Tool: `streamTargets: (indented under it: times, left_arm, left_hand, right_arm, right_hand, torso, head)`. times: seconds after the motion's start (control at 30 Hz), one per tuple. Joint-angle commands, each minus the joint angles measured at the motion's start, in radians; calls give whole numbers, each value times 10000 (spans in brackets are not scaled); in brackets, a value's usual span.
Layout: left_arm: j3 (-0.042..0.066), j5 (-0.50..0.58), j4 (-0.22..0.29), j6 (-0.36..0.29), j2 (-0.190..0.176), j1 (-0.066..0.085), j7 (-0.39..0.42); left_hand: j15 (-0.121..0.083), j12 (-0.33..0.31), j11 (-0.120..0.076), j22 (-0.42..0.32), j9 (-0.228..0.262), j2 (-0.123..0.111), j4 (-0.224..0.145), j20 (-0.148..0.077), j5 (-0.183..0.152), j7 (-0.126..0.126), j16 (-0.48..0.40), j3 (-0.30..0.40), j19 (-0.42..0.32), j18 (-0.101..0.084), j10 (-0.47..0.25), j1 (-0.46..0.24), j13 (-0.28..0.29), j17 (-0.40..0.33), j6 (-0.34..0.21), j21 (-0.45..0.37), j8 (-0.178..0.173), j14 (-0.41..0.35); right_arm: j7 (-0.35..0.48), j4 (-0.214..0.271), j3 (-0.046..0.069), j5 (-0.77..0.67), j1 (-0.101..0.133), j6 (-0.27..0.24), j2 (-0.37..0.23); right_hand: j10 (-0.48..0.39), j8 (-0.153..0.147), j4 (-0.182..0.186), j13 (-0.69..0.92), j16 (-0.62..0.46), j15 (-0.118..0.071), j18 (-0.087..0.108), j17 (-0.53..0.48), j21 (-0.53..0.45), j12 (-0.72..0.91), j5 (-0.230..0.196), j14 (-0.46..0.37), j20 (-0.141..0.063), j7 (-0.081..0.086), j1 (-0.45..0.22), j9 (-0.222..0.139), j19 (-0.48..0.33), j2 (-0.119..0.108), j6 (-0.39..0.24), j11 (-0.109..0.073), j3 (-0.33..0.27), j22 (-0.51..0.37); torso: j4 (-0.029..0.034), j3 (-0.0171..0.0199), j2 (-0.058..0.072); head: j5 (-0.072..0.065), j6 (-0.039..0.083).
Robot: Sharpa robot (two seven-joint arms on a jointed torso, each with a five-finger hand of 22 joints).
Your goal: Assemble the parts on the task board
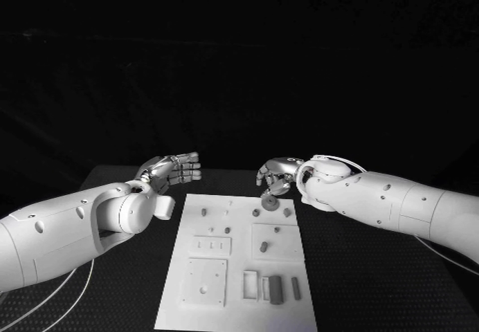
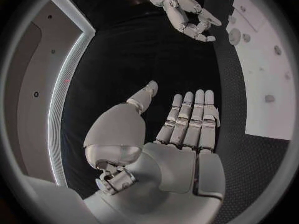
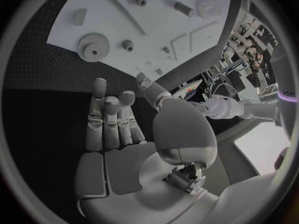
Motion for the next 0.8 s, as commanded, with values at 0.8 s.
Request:
streamTargets:
  times: [0.8]
  left_arm:
    - [31, 30, 27, 278, 58, 64, 62]
  left_hand:
    - [44, -125, 0, -40, -46, 71, -122, 22, 38, 194, -93, -45, 45, 32, 60, -79, -28, -63, 87, -112, -80, -1]
  right_arm:
    - [-214, 159, -11, -1202, -375, 200, 50]
  right_hand:
    - [-329, -340, -9, 592, 962, 81, 57, -297, 1397, 671, -11, -338, -117, 98, -138, 91, -486, -79, -3, 77, 265, 263]
  torso:
    - [243, -190, 648]
  head:
    - [-305, 19]
